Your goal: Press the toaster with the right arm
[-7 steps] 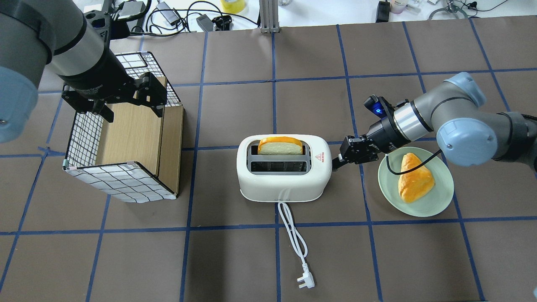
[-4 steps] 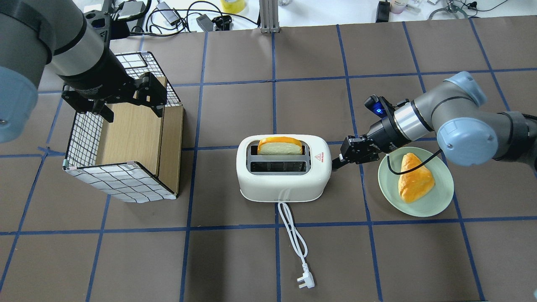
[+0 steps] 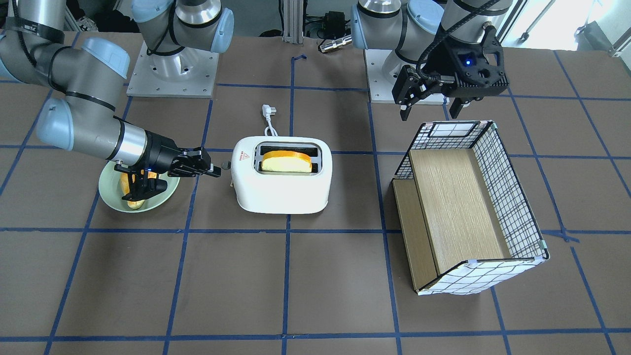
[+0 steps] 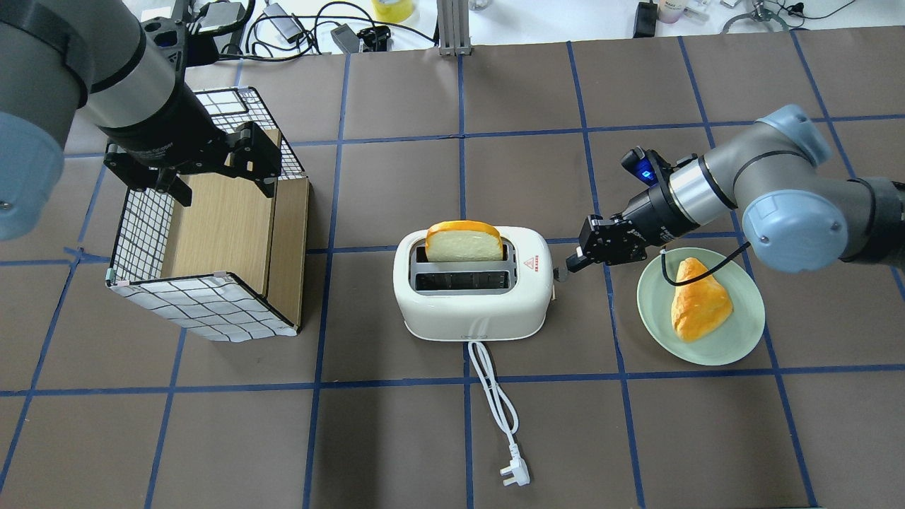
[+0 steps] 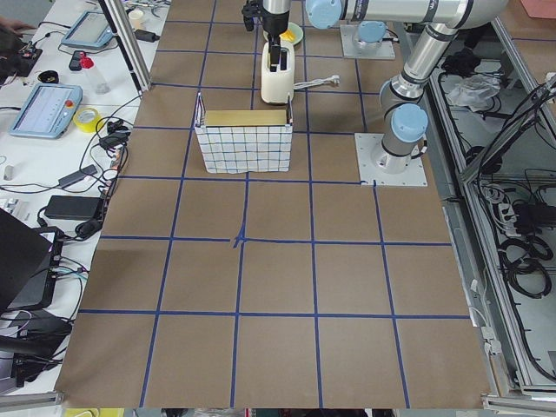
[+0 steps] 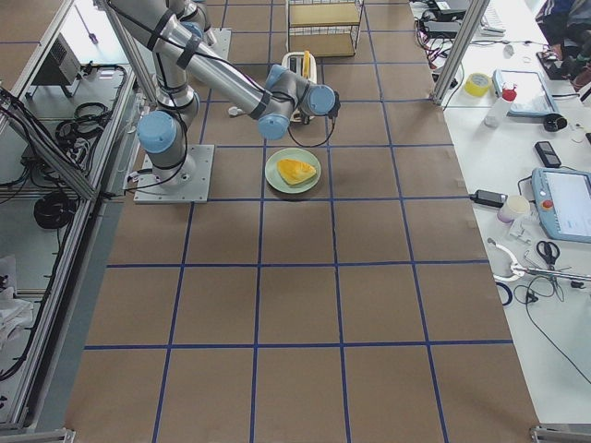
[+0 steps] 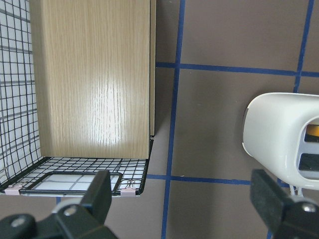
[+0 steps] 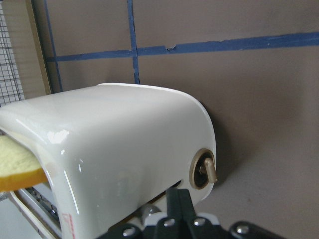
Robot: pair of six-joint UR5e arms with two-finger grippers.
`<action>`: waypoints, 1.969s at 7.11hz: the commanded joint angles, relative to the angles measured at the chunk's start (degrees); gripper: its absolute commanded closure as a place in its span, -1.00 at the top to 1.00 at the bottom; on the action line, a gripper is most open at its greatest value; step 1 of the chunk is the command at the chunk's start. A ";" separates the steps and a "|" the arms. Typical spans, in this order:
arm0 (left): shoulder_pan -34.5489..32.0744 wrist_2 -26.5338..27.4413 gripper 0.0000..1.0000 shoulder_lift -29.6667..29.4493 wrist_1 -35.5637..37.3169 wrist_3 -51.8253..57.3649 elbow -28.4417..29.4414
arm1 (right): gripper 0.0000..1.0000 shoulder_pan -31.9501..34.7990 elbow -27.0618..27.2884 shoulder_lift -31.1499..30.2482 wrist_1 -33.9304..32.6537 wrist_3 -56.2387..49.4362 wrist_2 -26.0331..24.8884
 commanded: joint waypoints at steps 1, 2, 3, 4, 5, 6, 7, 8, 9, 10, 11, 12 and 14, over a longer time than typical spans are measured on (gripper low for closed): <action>0.00 0.02 1.00 0.00 0.00 0.00 0.00 | -1.00 1.56 -7.94 -5.16 6.09 7.61 -7.11; 0.00 0.02 1.00 0.00 0.00 0.00 0.00 | -1.00 2.35 -12.77 -6.06 9.79 8.25 -13.41; 0.00 0.02 1.00 0.00 0.00 0.00 0.00 | -0.95 3.41 -18.91 -6.06 14.53 8.77 -19.74; 0.00 0.02 1.00 0.00 0.00 0.00 0.00 | -0.68 4.37 -25.49 -6.06 20.49 12.78 -25.98; 0.00 0.02 1.00 0.00 0.00 0.00 0.00 | -0.23 6.04 -30.17 -5.98 22.90 14.91 -30.57; 0.00 -0.07 1.00 0.00 0.00 0.00 0.00 | 0.59 8.14 -32.05 -5.98 22.84 19.37 -34.09; 0.00 -0.07 1.00 0.00 0.00 0.00 0.00 | 0.89 11.12 -32.59 -5.98 20.75 23.59 -36.91; 0.00 -0.07 1.00 0.00 0.00 0.00 0.00 | 0.96 14.11 -32.50 -5.45 17.08 26.42 -41.90; 0.00 -0.07 1.00 0.00 0.00 0.00 0.00 | 1.00 15.44 -31.72 -5.28 15.73 25.57 -44.82; 0.00 0.02 1.00 0.00 0.00 0.00 0.00 | 1.00 15.46 -31.63 -5.19 13.37 25.65 -44.24; 0.00 -0.07 1.00 0.00 0.00 0.00 0.00 | 1.00 15.46 -31.54 -5.10 11.87 25.48 -40.67; 0.00 0.02 1.00 0.00 0.00 0.00 0.00 | 1.00 15.37 -31.45 -5.10 10.98 25.04 -40.46; 0.00 0.02 1.00 0.00 0.00 0.00 0.00 | 1.00 15.37 -31.27 -5.10 10.80 25.04 -40.46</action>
